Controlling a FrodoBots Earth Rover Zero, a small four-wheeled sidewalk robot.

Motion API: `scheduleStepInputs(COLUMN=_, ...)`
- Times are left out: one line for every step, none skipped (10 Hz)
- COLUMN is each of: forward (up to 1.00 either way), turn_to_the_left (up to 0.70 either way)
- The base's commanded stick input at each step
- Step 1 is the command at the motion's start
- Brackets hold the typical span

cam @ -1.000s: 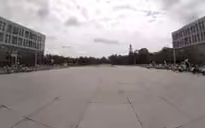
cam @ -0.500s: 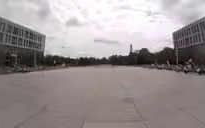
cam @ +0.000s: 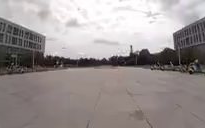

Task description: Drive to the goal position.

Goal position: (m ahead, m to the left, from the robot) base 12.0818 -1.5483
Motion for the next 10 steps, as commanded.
scheduleStepInputs(forward=1.00, turn_to_the_left=0.00)
scheduleStepInputs(forward=1.00, turn_to_the_left=0.00)
scheduleStepInputs(forward=1.00, turn_to_the_left=0.00)
scheduleStepInputs(forward=1.00, turn_to_the_left=0.00)
scheduleStepInputs(forward=1.00, turn_to_the_left=-0.02)
scheduleStepInputs(forward=1.00, turn_to_the_left=-0.04)
scheduleStepInputs(forward=1.00, turn_to_the_left=-0.14)
scheduleStepInputs(forward=1.00, turn_to_the_left=-0.34)
scheduleStepInputs(forward=1.00, turn_to_the_left=-0.40)
scheduleStepInputs(forward=1.00, turn_to_the_left=-0.40)
